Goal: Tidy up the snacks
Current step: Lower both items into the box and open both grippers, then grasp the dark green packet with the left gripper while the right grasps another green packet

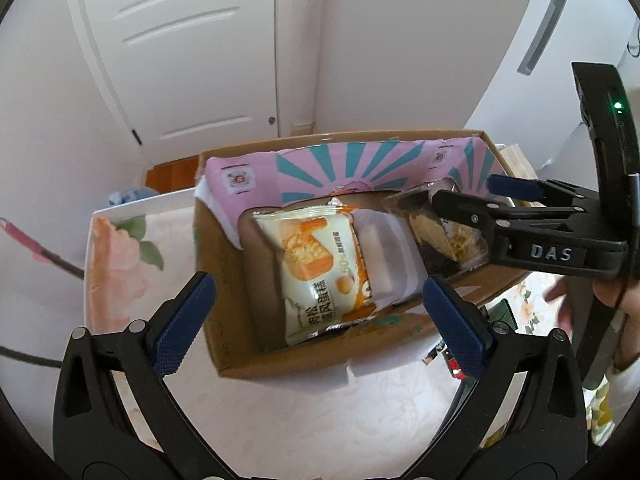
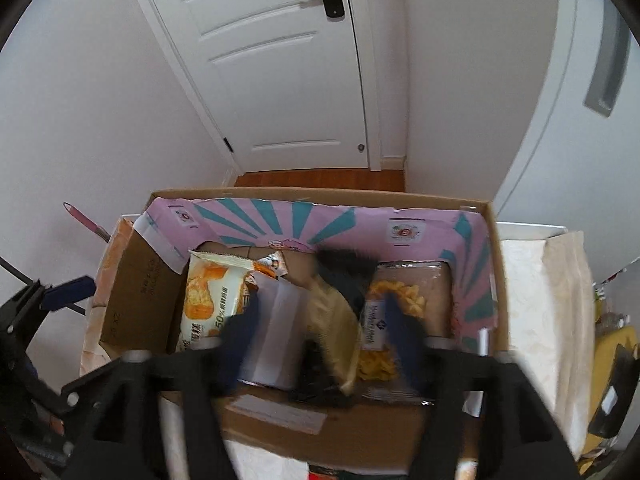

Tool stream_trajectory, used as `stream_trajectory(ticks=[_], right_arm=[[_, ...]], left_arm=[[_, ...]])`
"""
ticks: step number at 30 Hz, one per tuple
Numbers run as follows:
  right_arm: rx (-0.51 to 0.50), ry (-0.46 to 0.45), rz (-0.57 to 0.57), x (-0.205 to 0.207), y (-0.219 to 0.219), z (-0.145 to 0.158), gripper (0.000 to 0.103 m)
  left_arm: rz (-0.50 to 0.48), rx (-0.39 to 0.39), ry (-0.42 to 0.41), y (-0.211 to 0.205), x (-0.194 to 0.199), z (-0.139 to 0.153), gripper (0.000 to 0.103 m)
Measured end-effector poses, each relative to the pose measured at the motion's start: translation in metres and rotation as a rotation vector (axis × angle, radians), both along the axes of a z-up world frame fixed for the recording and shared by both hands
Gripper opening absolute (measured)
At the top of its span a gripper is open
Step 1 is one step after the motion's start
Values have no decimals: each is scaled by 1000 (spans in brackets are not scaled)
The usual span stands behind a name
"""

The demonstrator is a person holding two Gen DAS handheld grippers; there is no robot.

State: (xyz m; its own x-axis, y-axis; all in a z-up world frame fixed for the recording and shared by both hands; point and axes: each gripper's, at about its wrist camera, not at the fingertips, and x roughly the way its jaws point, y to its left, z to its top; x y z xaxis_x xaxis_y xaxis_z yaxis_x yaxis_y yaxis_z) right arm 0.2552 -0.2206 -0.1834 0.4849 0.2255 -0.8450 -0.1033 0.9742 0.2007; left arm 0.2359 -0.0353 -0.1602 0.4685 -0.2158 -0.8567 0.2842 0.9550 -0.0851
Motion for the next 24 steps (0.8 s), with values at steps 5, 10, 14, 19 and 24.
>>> stream_trajectory(ticks=[5,10,14,19,24], right_arm=[[33,-16,-20,-8,-3,5,93],[26,-60,-29,-26,-9,19,94],[35,-93,-49,-41,-21,33,103],[27,-132,-77,-63,-38,50,103],[-52,-148,-96,-87,-52,62,103]], left_arm=[[11,-3,-14,4,-11,5,103],[17,-22,-37,8,-24,16,103],[10,-39,-70,9,-37,28,103],[-11,-63,-104,8,-52,36,103],[-31,-81,-113,2,-62,36,103]])
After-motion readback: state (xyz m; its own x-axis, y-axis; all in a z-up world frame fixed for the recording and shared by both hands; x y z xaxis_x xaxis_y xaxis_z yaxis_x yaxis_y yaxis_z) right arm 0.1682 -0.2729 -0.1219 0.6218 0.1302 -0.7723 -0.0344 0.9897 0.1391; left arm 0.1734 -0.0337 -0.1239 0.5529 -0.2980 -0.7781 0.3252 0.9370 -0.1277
